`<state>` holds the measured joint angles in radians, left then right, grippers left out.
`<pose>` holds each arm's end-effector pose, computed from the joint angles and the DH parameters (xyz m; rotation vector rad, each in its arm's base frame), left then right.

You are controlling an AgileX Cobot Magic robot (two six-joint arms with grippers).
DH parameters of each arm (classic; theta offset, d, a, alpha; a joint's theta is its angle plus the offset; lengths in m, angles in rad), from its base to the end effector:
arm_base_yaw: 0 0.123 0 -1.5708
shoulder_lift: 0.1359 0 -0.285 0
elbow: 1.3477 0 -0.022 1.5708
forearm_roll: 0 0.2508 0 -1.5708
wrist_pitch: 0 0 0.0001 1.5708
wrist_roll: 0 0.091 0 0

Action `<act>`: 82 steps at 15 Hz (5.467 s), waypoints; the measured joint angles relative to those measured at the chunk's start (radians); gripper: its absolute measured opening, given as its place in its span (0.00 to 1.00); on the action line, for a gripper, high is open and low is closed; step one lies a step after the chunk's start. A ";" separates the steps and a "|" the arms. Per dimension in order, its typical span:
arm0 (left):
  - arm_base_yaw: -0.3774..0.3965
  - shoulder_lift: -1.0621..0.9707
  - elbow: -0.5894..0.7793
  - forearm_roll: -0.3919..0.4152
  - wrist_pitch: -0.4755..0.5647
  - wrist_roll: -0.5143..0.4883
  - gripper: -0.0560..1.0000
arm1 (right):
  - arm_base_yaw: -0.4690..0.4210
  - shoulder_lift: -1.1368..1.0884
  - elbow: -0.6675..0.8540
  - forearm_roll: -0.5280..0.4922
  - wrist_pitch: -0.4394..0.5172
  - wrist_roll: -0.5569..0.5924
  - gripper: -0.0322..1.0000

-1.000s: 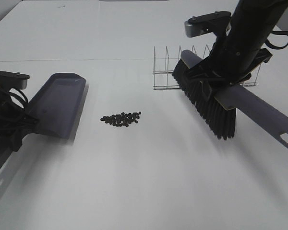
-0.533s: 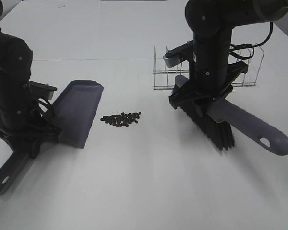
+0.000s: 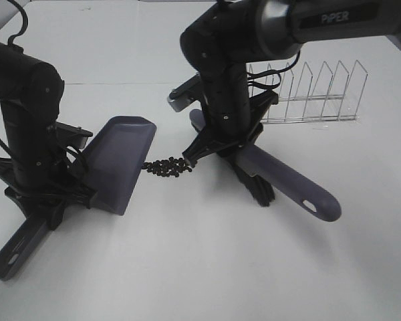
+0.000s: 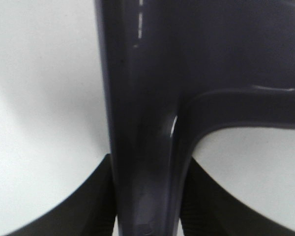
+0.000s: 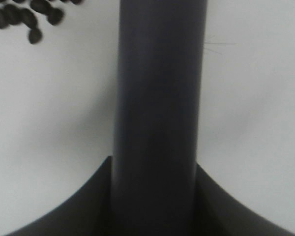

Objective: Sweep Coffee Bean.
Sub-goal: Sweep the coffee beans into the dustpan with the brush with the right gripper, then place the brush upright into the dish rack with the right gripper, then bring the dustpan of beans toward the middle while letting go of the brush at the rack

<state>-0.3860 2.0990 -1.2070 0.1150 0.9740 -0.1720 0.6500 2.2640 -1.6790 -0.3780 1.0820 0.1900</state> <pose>0.3246 -0.1226 0.0933 -0.4255 -2.9280 -0.2107 0.3705 0.2444 0.1291 -0.9381 2.8275 -0.4619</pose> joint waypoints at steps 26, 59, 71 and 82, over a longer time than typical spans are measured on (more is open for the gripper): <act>0.001 -0.009 0.004 -0.089 0.020 0.022 0.36 | -0.088 -0.114 -0.183 0.524 0.005 -0.171 0.33; 0.095 -0.009 0.006 -0.198 -0.002 0.024 0.36 | -0.559 0.098 -0.288 0.269 0.083 -0.095 0.33; 0.095 -0.010 0.006 -0.232 -0.020 0.024 0.36 | -0.608 0.203 -0.479 0.339 0.133 -0.133 0.33; 0.095 -0.015 0.006 -0.318 -0.130 0.022 0.40 | -0.611 0.022 -0.455 0.373 0.135 -0.177 0.94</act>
<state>-0.2910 2.0840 -1.2010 -0.2030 0.8440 -0.1500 0.0390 2.2860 -2.1340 -0.0050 1.2170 0.0130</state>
